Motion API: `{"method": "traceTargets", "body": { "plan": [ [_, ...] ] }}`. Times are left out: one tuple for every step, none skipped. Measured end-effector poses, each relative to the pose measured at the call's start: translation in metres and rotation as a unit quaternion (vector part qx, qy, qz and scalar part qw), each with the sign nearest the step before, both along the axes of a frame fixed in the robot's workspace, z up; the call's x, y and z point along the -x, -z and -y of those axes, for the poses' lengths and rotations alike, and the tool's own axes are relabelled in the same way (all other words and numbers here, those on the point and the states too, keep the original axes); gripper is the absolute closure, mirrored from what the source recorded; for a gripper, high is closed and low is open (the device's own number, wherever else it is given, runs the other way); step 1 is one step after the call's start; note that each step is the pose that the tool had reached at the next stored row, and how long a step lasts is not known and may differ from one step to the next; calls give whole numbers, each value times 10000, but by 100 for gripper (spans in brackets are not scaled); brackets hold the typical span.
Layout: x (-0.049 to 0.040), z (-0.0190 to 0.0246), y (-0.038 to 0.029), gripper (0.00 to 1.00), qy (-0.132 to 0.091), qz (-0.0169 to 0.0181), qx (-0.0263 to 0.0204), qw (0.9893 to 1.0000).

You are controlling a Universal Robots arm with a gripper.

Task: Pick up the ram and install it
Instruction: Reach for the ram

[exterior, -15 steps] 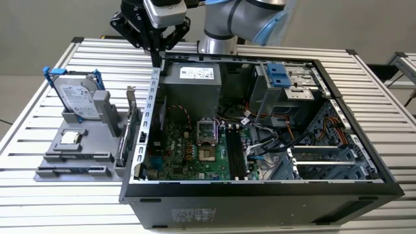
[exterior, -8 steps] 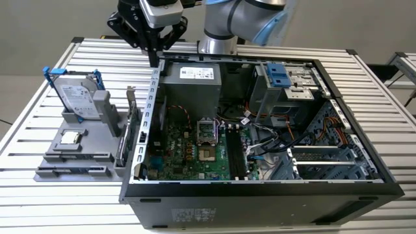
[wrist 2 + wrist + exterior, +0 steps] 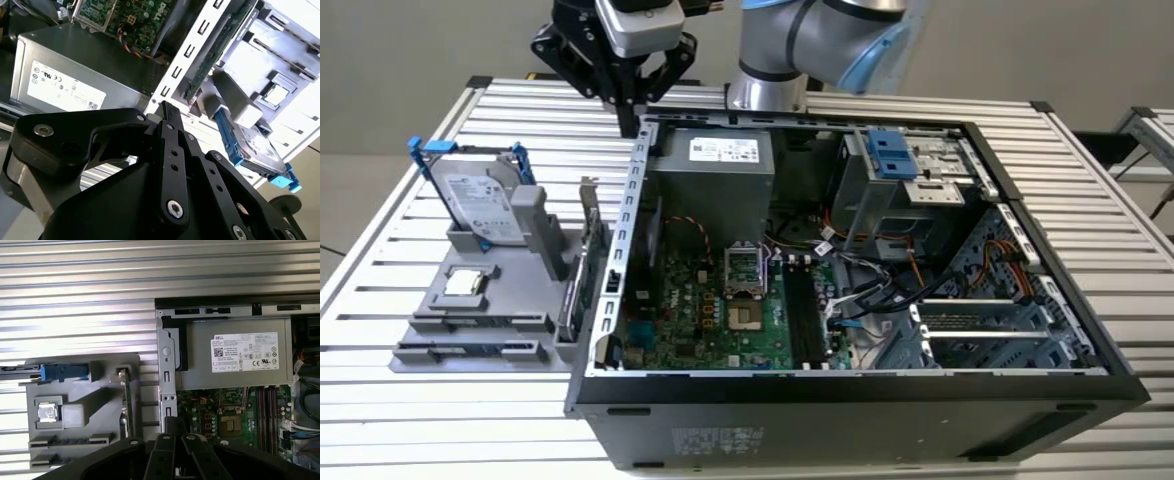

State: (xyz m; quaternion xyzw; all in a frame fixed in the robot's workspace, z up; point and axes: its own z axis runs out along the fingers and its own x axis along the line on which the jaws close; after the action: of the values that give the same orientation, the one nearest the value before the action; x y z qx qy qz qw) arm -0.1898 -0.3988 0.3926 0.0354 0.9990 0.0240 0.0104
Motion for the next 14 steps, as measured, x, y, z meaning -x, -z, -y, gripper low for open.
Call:
{"method": "traceTargets", "body": {
  "plan": [
    [9,0,0,100,0,0,0,10000],
    [18,0,0,100,0,0,0,10000],
    [26,0,0,100,0,0,0,10000],
    [35,0,0,100,0,0,0,10000],
    [43,0,0,100,0,0,0,10000],
    [52,0,0,100,0,0,0,10000],
    [61,0,0,100,0,0,0,10000],
    [70,0,0,100,0,0,0,10000],
    [79,0,0,100,0,0,0,10000],
    [88,0,0,100,0,0,0,10000],
    [97,0,0,100,0,0,0,10000],
    [106,0,0,100,0,0,0,10000],
    [115,0,0,100,0,0,0,10000],
    [124,0,0,100,0,0,0,10000]
  ]
}}
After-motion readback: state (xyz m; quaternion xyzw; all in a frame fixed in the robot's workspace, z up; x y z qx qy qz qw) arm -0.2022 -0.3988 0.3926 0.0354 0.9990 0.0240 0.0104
